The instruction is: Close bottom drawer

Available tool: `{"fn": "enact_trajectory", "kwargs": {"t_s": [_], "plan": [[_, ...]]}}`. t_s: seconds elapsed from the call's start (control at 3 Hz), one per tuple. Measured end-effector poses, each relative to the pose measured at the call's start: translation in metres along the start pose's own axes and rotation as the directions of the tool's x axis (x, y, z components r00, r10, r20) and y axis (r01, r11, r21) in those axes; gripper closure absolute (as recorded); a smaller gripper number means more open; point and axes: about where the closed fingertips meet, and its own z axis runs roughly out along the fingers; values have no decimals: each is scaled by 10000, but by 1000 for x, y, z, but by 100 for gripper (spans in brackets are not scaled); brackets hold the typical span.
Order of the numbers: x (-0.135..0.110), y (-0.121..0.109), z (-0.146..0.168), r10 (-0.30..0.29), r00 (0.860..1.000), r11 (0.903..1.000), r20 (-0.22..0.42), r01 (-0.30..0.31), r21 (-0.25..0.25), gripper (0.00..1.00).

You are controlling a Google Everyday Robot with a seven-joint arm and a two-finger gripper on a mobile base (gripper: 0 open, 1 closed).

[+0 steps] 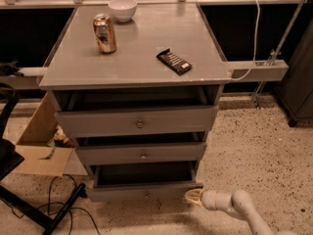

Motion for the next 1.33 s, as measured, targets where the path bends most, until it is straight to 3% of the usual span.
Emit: {"fn": "enact_trajectory", "kwargs": {"t_s": [0.33, 0.67, 1.0, 1.33], "plan": [[-3, -27, 3, -130, 9999, 9997, 85, 128, 203, 100], [-4, -27, 3, -146, 9998, 9996, 96, 144, 229, 100], [-7, -52, 7, -243, 9996, 9989, 164, 236, 403, 100], [-8, -56, 8, -272, 9995, 9986, 184, 263, 454, 97]]}}
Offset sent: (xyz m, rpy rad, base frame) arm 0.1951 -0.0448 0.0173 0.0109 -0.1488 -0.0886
